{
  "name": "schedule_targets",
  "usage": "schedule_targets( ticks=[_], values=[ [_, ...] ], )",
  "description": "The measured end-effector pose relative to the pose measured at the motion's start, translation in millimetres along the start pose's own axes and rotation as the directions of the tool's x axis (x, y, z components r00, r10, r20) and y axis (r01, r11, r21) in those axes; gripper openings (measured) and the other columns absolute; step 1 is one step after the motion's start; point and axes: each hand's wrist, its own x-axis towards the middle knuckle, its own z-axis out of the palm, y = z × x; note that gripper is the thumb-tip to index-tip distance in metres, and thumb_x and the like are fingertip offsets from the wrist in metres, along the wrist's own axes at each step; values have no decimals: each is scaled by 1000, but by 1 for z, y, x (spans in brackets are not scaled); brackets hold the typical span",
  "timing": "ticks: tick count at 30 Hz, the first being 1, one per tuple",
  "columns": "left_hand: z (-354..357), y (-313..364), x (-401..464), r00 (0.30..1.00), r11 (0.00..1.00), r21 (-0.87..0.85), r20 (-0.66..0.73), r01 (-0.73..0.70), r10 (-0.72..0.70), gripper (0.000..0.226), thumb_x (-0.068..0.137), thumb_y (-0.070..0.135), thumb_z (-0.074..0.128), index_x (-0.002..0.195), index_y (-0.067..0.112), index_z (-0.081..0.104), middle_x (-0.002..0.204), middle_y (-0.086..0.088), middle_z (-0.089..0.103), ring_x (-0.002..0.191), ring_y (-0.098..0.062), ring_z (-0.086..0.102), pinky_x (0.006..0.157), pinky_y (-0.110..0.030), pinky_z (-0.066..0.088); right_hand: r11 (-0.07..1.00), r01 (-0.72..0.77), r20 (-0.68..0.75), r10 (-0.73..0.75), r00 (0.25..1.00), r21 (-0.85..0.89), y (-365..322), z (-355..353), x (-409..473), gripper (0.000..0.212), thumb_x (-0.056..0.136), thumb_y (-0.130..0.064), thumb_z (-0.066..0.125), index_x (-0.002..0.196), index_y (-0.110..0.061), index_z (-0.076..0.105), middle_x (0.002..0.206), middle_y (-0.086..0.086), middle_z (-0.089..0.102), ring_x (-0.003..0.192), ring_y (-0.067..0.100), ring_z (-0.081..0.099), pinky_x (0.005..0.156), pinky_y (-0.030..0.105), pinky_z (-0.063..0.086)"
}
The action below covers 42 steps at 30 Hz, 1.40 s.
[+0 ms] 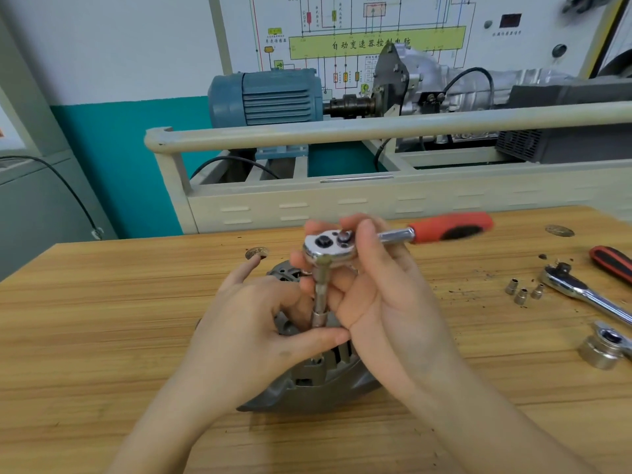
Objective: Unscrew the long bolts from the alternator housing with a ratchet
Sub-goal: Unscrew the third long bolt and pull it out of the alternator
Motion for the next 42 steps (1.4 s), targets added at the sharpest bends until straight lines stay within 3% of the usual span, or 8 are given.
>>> schedule_targets(
  ticks=[2, 7, 14, 19, 23, 29, 34, 42],
  values=[
    [0, 0, 1, 1000, 1000, 11, -4, 1, -1, 45, 59, 67, 53, 55, 23, 57, 58, 10, 60, 78, -4, 60, 111, -40, 25, 1000, 21, 41, -21, 999, -10, 1, 0, -1, 26, 75, -34, 55, 90, -14, 63, 82, -2, 72, 74, 11, 69, 67, 23, 55],
    [-9, -1, -2, 985, 994, -101, 163, -39, 55, 46, 68, 61, 49, 81, 24, 72, 99, 19, 63, 103, 10, 48, 108, -45, 30, 1000, -8, 65, 10, 998, -21, 1, -2, -1, 32, 74, -34, 54, 95, -10, 53, 79, -3, 72, 72, 10, 69, 64, 21, 54],
    [0, 2, -1, 1000, 999, -38, -14, -1, 1, 41, 60, 63, 55, 50, 23, 54, 66, 5, 62, 84, -2, 54, 96, -48, 40, 975, 143, 47, -137, 989, -172, 4, -4, -5, 21, 98, -2, 31, 101, -6, 52, 82, -11, 71, 75, 1, 67, 64, 15, 51],
    [-5, 0, -2, 994, 997, -82, 110, -16, 25, 40, 63, 63, 51, 67, 28, 68, 96, 19, 62, 98, 12, 49, 103, -38, 34, 992, 52, 61, -46, 997, -111, 2, -3, -3, 20, 91, -25, 43, 98, -9, 52, 82, -6, 72, 74, 7, 68, 66, 20, 54],
    [-5, -3, -2, 990, 992, -127, 138, 11, 7, 48, 64, 61, 53, 74, 17, 71, 90, 11, 67, 95, 2, 56, 106, -40, 33, 998, -5, 65, 9, 998, -61, -1, 0, -1, 39, 75, -45, 58, 93, -10, 51, 73, -4, 71, 66, 7, 67, 59, 19, 52],
    [2, 1, 0, 1000, 999, -26, -13, 21, -21, 52, 58, 67, 54, 60, 16, 65, 73, 2, 65, 89, -1, 53, 97, -37, 39, 983, 114, 52, -107, 993, -143, 3, -3, -3, 20, 96, -13, 35, 99, -10, 55, 84, -8, 71, 75, 4, 67, 65, 18, 53],
    [-8, -3, -2, 986, 994, -105, 162, -17, 34, 48, 67, 61, 52, 74, 18, 71, 90, 10, 65, 97, 2, 53, 94, -19, 36, 994, 32, 54, -26, 998, -102, 2, -3, -3, 23, 87, -27, 42, 98, -10, 53, 82, -4, 72, 73, 10, 68, 66, 23, 55],
    [1, 1, -2, 1000, 999, -37, 24, 7, -7, 54, 60, 65, 54, 67, 12, 65, 75, 6, 65, 89, 1, 54, 97, -35, 40, 993, 66, 56, -60, 997, -97, 2, -1, -4, 21, 88, -30, 42, 94, -18, 58, 83, -6, 72, 74, 7, 68, 65, 21, 55]
  ],
)
